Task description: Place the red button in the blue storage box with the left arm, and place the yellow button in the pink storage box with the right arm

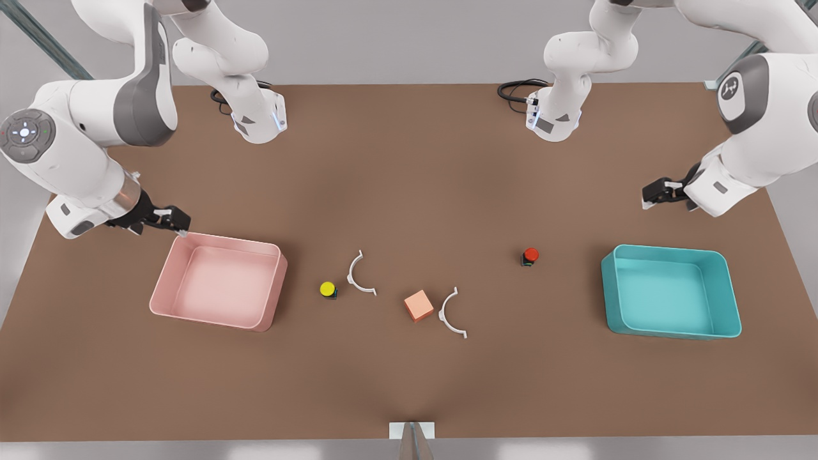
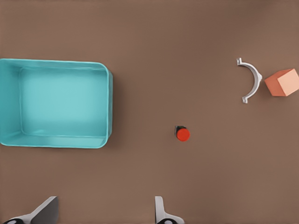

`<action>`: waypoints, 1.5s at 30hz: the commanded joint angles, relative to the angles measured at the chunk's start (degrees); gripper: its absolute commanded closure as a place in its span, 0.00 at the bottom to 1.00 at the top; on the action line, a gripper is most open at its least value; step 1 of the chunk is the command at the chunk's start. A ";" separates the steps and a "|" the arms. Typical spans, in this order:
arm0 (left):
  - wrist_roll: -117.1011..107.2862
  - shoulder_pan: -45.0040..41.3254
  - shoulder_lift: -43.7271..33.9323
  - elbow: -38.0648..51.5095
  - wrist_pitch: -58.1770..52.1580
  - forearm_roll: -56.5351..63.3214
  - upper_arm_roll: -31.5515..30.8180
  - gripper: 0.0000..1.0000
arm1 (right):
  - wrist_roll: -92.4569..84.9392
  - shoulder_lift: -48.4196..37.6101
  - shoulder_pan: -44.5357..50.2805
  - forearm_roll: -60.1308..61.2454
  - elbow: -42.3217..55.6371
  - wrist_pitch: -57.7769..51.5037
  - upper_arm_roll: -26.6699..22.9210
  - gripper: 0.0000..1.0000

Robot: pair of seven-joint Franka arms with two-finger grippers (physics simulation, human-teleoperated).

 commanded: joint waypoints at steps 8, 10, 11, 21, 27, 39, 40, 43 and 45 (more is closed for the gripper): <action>-6.25 -12.95 5.13 -16.97 27.21 -0.24 -0.72 0.00 | 8.79 23.35 9.18 -1.28 9.01 16.97 5.99 0.00; -6.25 -14.00 5.04 -25.06 38.28 -0.24 -0.72 0.00 | 13.45 37.60 12.60 -4.17 22.64 17.86 5.81 0.00; -6.16 -14.00 5.30 -27.61 42.07 -0.24 -0.63 0.00 | 13.54 39.89 13.04 -4.27 23.87 17.33 5.99 0.00; -6.42 -15.50 12.86 -38.34 61.58 -1.21 -0.72 0.00 | 18.28 29.52 8.56 -2.24 -2.05 35.96 11.79 0.01; -6.16 -15.32 14.27 -43.61 61.85 -1.30 -0.72 0.00 | 22.06 31.19 7.25 -8.40 -3.02 37.89 15.30 0.00; -6.25 -15.06 16.55 -43.26 61.85 -5.16 -0.63 0.51 | 22.50 31.46 5.49 -11.21 -12.77 49.93 18.21 0.00; -6.33 -14.97 15.85 -43.26 61.50 -5.16 -0.63 0.51 | 22.50 31.72 5.49 -11.82 -12.86 50.02 18.21 0.00; -5.20 -13.65 7.24 -41.77 49.83 -4.99 1.65 0.51 | 22.67 31.98 4.96 -13.14 -13.92 50.11 18.21 0.00; 3.50 -13.56 3.90 -35.97 37.69 -4.90 8.59 0.51 | 22.59 32.25 4.34 -13.23 -15.24 51.25 18.29 0.00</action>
